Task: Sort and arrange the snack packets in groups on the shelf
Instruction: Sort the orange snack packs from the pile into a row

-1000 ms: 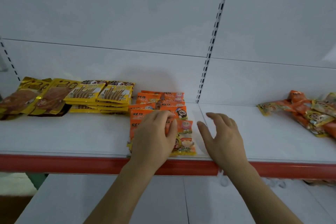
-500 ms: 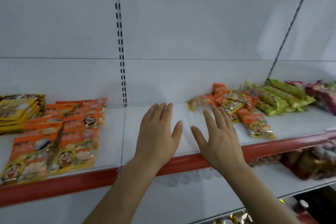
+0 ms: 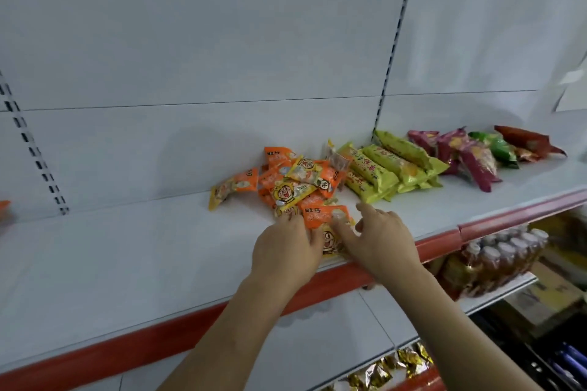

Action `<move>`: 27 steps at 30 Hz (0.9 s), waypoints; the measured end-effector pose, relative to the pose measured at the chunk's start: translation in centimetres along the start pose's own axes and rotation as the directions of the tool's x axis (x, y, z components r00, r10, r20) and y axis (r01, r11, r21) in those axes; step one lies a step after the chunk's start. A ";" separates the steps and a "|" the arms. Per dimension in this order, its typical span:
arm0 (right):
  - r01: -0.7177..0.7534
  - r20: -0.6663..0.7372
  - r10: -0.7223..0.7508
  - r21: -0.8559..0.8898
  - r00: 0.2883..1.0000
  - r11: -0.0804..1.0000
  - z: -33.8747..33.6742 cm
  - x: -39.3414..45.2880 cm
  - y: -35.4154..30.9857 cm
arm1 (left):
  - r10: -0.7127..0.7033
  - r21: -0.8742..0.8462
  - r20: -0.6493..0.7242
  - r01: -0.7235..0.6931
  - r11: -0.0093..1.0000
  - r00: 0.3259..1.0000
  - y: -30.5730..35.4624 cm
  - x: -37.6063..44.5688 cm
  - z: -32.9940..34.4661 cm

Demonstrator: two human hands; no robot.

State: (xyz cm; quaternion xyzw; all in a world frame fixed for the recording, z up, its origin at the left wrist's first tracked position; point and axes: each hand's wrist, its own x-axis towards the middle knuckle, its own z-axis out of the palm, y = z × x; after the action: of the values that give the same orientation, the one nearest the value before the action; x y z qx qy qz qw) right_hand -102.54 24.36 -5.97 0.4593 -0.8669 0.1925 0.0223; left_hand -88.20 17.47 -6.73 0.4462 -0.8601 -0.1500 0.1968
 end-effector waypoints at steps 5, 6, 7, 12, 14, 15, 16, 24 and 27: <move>-0.084 0.093 0.059 0.294 0.994 0.952 0.1 1.1 0.0 | -0.133 -0.156 0.079 0.144 0.977 0.988 0.2 2.3 0.9; -0.081 0.063 0.063 0.355 0.996 0.931 0.1 1.1 0.1 | -0.156 -0.237 0.082 0.171 0.956 0.984 0.3 2.5 0.9; -0.072 0.027 0.067 0.413 0.997 0.908 0.2 1.1 0.0 | -0.176 -0.335 0.071 0.189 0.923 0.982 0.4 2.8 1.0; 0.094 -0.138 -0.020 0.555 0.990 0.827 0.2 2.1 -0.9 | -0.309 -0.769 0.003 0.199 0.607 0.951 0.4 3.9 1.0; 0.152 -0.202 -0.059 0.485 0.978 0.861 0.2 4.0 -0.8 | -0.349 -0.798 -0.031 0.187 0.573 0.937 -0.3 4.2 0.8; 0.175 -0.219 -0.087 0.424 0.972 0.888 0.3 5.1 -0.6 | -0.362 -0.790 -0.048 0.186 0.584 0.931 -0.7 4.3 0.6; 0.201 -0.217 -0.129 0.352 0.968 0.914 0.7 6.2 -0.6 | -0.376 -0.781 -0.060 0.191 0.595 0.924 -1.1 4.4 0.4; 0.292 -0.065 -0.295 -0.053 0.953 0.955 2.9 11.1 -1.2 | -0.527 -0.724 -0.156 0.266 0.636 0.836 -1.6 4.8 -0.3; 0.327 -0.354 -0.287 0.058 0.890 0.943 2.5 10.9 -0.2 | -0.551 -0.744 -0.180 0.254 0.618 0.815 -1.3 4.7 -0.3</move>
State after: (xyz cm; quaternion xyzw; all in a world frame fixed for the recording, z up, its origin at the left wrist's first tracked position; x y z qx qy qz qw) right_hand -108.31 14.76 -5.90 0.5510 -0.7535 0.3129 0.1754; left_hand -89.56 12.86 -6.06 0.5455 -0.5569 -0.4073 0.4758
